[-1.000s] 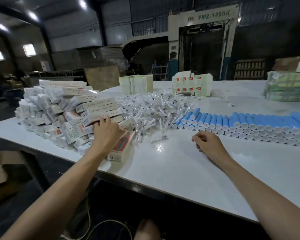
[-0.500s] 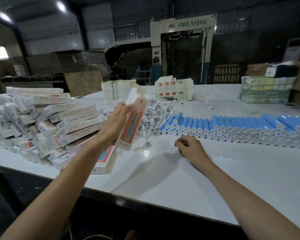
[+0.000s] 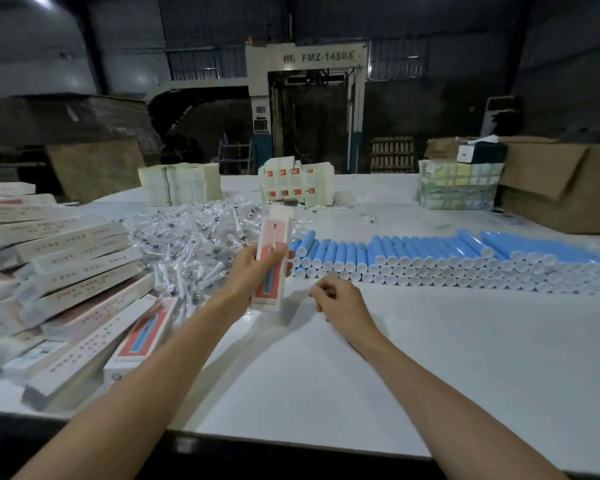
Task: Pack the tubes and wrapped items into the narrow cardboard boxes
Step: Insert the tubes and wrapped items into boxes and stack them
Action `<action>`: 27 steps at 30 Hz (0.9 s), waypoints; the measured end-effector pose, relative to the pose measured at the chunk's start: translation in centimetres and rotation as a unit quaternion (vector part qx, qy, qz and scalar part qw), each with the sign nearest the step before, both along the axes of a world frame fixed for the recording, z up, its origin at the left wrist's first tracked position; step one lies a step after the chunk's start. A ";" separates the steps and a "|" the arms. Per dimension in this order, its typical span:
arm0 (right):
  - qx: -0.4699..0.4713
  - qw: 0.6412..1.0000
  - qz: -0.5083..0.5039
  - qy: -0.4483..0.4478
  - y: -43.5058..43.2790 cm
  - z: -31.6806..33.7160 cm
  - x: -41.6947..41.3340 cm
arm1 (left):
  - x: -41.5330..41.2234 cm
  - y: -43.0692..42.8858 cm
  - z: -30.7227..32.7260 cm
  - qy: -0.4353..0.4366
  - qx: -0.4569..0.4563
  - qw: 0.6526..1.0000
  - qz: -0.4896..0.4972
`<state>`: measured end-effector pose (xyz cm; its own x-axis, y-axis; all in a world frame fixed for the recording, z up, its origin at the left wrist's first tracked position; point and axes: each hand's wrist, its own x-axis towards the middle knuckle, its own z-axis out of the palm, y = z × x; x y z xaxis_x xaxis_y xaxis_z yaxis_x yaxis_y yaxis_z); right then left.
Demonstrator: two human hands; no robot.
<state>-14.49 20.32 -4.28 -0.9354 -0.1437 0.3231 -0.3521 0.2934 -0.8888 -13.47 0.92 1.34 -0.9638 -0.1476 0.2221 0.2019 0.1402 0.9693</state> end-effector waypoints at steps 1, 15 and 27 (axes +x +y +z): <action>0.008 1.000 -0.024 0.004 0.1 0.1 -0.2 | -0.3 -0.1 -0.6 -0.002 0.022 1.000 -0.007; 0.325 0.933 -0.143 0.060 -3.5 7.1 -12.7 | -1.7 -2.8 -2.9 -0.026 0.176 0.981 0.075; 0.367 0.922 -0.122 -0.029 -7.8 6.3 -17.1 | -1.9 -2.3 -2.9 -0.029 0.200 0.979 0.009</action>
<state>-31.56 12.52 2.03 -0.9813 -0.0874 0.1716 -0.1549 0.8876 -0.4338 -15.38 -1.35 -1.52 -0.9697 -0.2281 0.0874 0.1449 -0.2494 0.9575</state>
